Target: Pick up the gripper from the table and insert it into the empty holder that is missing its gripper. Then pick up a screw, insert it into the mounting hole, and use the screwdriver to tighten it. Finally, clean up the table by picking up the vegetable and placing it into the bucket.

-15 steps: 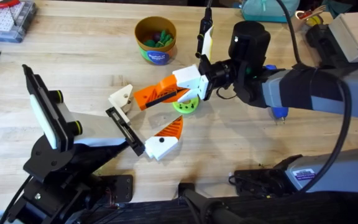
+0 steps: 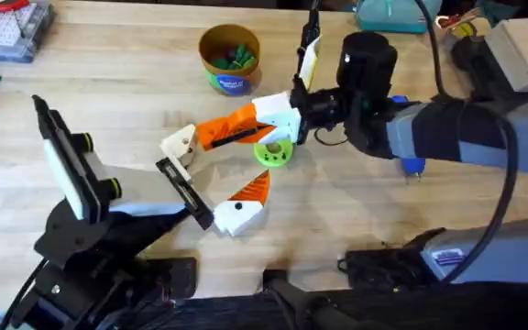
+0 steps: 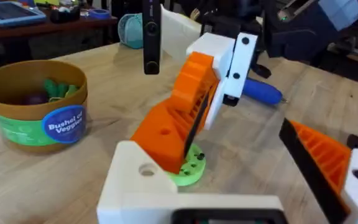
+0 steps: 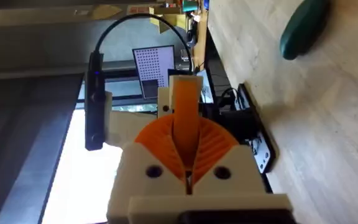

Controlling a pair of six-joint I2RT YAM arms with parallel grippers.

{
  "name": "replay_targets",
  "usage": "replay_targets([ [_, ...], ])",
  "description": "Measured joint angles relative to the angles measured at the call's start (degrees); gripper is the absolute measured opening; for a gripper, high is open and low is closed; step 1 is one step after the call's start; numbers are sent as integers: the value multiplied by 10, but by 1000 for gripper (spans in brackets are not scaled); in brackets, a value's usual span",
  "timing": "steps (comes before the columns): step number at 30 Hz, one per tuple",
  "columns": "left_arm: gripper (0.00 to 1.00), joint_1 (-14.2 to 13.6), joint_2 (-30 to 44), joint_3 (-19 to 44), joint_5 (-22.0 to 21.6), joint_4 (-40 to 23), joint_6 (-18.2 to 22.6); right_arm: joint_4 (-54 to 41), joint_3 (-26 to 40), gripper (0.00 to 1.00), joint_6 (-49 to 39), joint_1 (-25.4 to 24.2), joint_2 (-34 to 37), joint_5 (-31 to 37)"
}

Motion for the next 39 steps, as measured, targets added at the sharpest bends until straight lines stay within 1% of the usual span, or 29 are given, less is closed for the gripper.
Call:
replay_targets([
  [10,990,0,0,0,-6,0,-3,-10,0,17,-24,20,4,9],
  [15,990,0,0,0,-2,0,-10,-22,0,17,-43,17,4,0],
  [21,990,0,0,0,-2,0,-10,-24,1,17,-51,16,4,-12],
  [28,990,1,0,0,-7,0,-8,-59,30,17,-53,29,18,-14],
  [34,990,2,0,0,-20,-1,-10,-60,57,17,-51,36,47,-24],
  [39,990,4,0,0,-29,-1,-10,-64,69,17,-50,40,54,-24],
])
